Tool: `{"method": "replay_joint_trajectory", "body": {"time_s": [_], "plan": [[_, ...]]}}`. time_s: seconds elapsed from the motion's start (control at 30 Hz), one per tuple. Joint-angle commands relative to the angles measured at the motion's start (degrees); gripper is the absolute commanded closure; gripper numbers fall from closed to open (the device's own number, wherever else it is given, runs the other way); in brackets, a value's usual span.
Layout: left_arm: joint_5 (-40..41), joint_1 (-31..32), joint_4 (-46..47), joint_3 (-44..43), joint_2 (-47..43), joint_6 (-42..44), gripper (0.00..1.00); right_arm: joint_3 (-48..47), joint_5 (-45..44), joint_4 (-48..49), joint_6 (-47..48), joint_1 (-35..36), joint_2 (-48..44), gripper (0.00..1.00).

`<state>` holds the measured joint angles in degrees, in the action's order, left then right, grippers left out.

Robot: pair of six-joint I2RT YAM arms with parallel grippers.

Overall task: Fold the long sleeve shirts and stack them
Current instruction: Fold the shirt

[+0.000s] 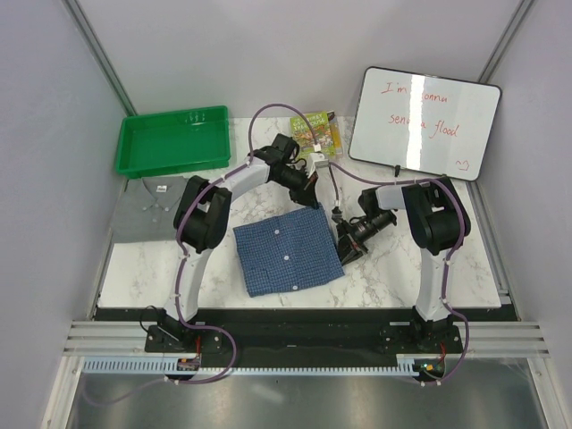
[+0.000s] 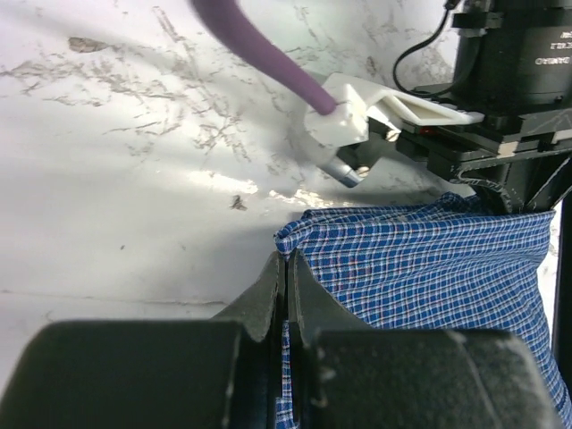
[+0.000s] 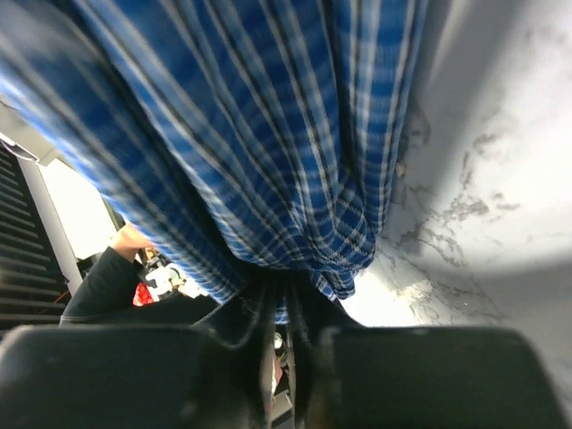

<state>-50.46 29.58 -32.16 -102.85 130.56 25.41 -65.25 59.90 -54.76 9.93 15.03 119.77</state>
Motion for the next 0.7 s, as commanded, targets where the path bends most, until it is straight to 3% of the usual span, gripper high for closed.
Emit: {"method": "replay_joint_trajectory", "body": {"time_s": [0.0, 0.23, 0.27, 0.3, 0.5, 0.67], "plan": [[1.1, -0.5, 4.4, 0.1, -2.7, -1.7, 0.98, 0.5, -0.9, -0.9, 1.4, 0.7, 0.1, 0.97], [1.7, -0.5, 4.4, -0.1, -2.2, -1.5, 0.94, -0.9, -0.7, -1.7, 2.5, 0.6, -0.1, 1.00], [2.0, -0.5, 4.1, -0.1, -2.2, -1.2, 0.89, -1.9, -1.6, -3.8, 4.2, 0.4, -0.5, 0.97], [2.2, -0.5, 3.9, -0.2, -2.2, -1.2, 0.78, -3.0, -4.2, -5.1, 5.3, 0.4, -0.8, 0.83], [3.5, -3.5, -1.6, -3.1, -3.6, -5.5, 0.52, -11.9, -13.7, -13.1, 11.5, -2.9, -2.4, 0.58], [5.2, -9.4, -10.5, 2.3, -11.7, -4.8, 0.36, -18.1, -19.1, -15.7, 15.6, -6.2, -5.3, 0.52]]}}
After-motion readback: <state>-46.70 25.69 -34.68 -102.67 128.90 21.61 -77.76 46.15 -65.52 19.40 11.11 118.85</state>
